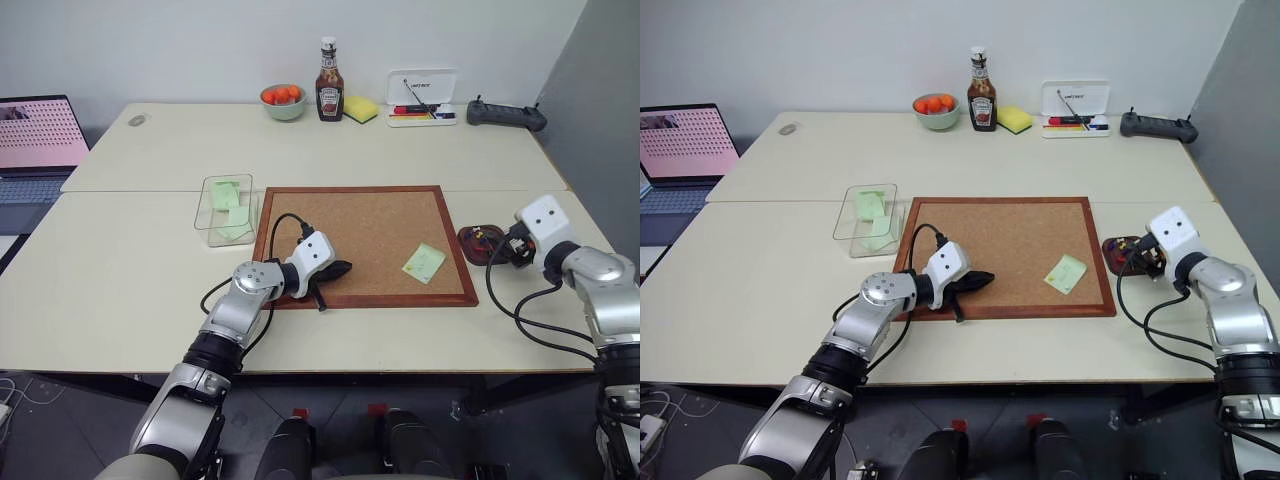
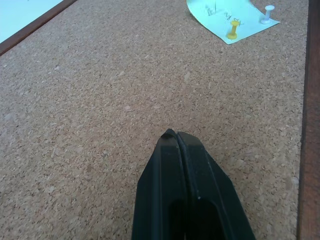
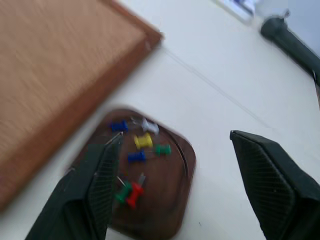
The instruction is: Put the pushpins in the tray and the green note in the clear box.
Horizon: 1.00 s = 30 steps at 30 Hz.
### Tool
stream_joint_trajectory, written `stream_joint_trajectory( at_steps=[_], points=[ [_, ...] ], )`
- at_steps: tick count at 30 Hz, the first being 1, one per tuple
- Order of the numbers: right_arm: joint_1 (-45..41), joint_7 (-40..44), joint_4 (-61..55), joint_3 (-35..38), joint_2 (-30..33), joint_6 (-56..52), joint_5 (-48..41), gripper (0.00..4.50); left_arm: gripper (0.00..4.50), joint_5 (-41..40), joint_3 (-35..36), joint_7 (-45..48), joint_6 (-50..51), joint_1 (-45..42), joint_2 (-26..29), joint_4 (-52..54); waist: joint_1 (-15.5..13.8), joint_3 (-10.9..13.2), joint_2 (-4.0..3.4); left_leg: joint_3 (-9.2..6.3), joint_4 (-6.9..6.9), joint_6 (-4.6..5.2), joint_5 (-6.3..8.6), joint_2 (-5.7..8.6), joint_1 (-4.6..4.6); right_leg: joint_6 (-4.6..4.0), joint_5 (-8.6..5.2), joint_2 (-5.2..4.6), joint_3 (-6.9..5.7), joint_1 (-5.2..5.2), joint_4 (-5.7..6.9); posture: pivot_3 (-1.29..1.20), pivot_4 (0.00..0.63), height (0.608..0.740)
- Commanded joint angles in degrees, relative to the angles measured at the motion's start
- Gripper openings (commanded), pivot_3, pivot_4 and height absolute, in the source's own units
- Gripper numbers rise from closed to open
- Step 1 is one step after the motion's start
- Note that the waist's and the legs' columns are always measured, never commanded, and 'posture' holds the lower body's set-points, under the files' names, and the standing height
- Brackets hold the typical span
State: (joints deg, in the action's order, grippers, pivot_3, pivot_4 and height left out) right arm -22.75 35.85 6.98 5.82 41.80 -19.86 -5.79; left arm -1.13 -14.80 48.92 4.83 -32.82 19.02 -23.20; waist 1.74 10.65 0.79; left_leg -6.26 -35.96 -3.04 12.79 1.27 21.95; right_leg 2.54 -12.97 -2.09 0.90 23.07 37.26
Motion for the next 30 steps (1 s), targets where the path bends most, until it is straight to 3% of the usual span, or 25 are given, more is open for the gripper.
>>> stream_joint_trajectory(
  at_steps=[1, 7, 18, 30],
  points=[
    [5.89, 5.81, -9.88, 1.51, -0.64, -4.71, -7.18, 3.48, 0.0, 2.14, -1.56, 0.18, 1.41, 1.46, 0.7, -1.42, -0.04, -0.01, 0.04, -0.01, 0.0, 0.0, 0.0, 0.0, 0.01, 0.0, 0.0, 0.0, -0.01, -0.01, -0.03, 0.0, 0.15, 0.74],
    [11.08, 8.12, -18.32, -0.88, -2.41, -9.12, -11.31, 3.48, 0.0, 2.07, -1.55, 0.42, 1.24, 1.48, 0.95, -1.53, 0.1, -0.02, 0.02, 0.06, 0.0, 0.03, 0.02, 0.0, 0.03, 0.08, 0.05, -0.01, 0.05, 0.01, -0.08, 0.0, 0.15, 0.74],
    [8.13, 6.55, -15.01, -7.34, -6.73, -6.14, -7.32, 3.48, 0.0, 1.97, -1.64, 0.58, 1.34, 1.8, 1.28, -1.3, -0.02, -0.02, 0.04, 0.04, 0.02, 0.05, 0.01, -0.02, 0.06, 0.12, 0.07, 0.0, 0.02, 0.02, -0.2, 0.0, 0.15, 0.74],
    [7.33, 7.33, -11.47, -7.88, -6.56, -4.0, -6.03, 1.4, 0.0, 1.92, -1.85, 0.87, 1.48, 2.55, 1.71, -0.38, 0.09, -0.02, 0.04, 0.04, 0.07, 0.05, 0.01, -0.03, 0.05, 0.12, 0.07, 0.01, 0.03, 0.04, -0.2, 0.0, 0.15, 0.74]
  ],
)
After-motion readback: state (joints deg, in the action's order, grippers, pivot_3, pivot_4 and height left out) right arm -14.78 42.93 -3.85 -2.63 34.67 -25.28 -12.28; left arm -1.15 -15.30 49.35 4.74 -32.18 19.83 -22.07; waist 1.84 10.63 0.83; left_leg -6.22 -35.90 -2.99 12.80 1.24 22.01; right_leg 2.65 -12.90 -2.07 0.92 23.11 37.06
